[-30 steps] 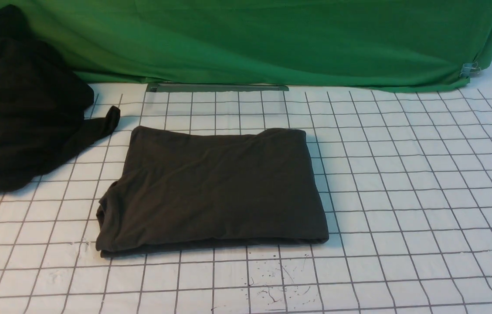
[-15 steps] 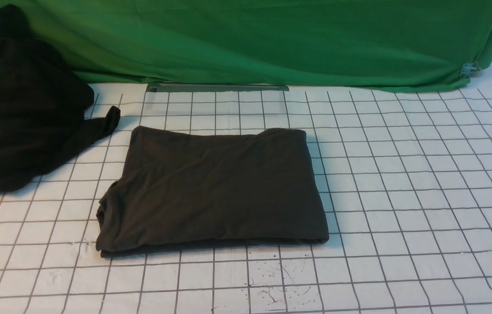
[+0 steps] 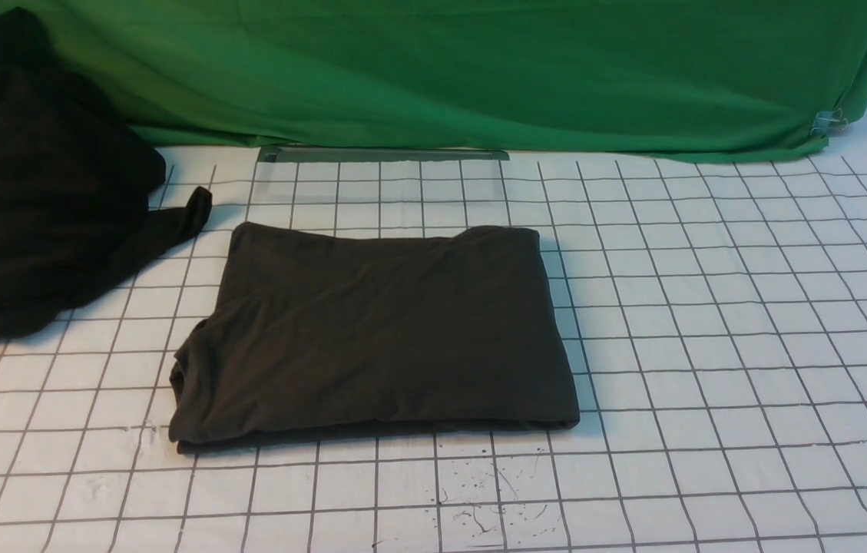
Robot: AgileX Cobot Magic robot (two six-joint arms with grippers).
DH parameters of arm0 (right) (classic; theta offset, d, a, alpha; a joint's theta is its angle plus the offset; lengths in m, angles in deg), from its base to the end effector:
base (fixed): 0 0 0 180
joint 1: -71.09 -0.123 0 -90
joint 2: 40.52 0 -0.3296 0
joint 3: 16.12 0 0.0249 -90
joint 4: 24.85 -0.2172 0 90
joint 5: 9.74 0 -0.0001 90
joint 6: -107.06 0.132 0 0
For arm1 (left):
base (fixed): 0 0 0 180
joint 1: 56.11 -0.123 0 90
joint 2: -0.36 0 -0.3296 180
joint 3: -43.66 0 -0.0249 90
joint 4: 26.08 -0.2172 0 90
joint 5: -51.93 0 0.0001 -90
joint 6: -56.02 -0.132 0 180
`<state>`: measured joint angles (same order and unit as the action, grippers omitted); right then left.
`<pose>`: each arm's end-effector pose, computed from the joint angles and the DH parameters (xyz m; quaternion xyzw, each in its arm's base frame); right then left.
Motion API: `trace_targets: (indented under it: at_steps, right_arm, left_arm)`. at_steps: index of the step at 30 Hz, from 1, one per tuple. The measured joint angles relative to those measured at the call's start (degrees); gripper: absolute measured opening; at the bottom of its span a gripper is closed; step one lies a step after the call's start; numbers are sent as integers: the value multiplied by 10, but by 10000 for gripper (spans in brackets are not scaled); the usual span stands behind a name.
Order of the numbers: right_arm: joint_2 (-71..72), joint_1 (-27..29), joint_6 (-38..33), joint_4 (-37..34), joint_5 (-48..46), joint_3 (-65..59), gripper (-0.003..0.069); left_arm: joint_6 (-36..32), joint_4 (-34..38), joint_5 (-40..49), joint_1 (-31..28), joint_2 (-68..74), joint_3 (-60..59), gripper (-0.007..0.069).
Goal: Fold a long-sleeved shirt over a white checkered tablecloth.
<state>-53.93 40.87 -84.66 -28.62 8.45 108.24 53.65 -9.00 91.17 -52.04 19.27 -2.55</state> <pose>-0.0196 -0.0145 0.3835 -0.1324 0.4089 0.1686 0.8871 -0.0007 -0.0246 0.3143 0.0107 0.7818 -0.1537 0.6042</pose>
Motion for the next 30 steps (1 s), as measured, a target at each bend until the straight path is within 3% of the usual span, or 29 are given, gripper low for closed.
trace_targets:
  at_steps: [6, 10, 12, 18, 30]
  right_arm:
    - [0, 0, 0, 0, 0, 0, 121]
    - [0, 0, 0, 0, 0, 0, 125]
    - [0, 0, 0, 0, 0, 0, 130]
    - [0, 0, 0, 0, 0, 0, 146]
    - [1, 0, 0, 0, 0, 0, 168]
  left_arm:
    - [-38, -15, -40, 0, 0, -19, -2]
    - [-52, -32, -186, -15, -31, -123, 1]
    - [-53, -38, -216, -32, -63, -181, 1]
    - [-53, -76, -224, -59, -119, -316, 1]
    - [-53, -90, -259, -59, -120, -324, 1]
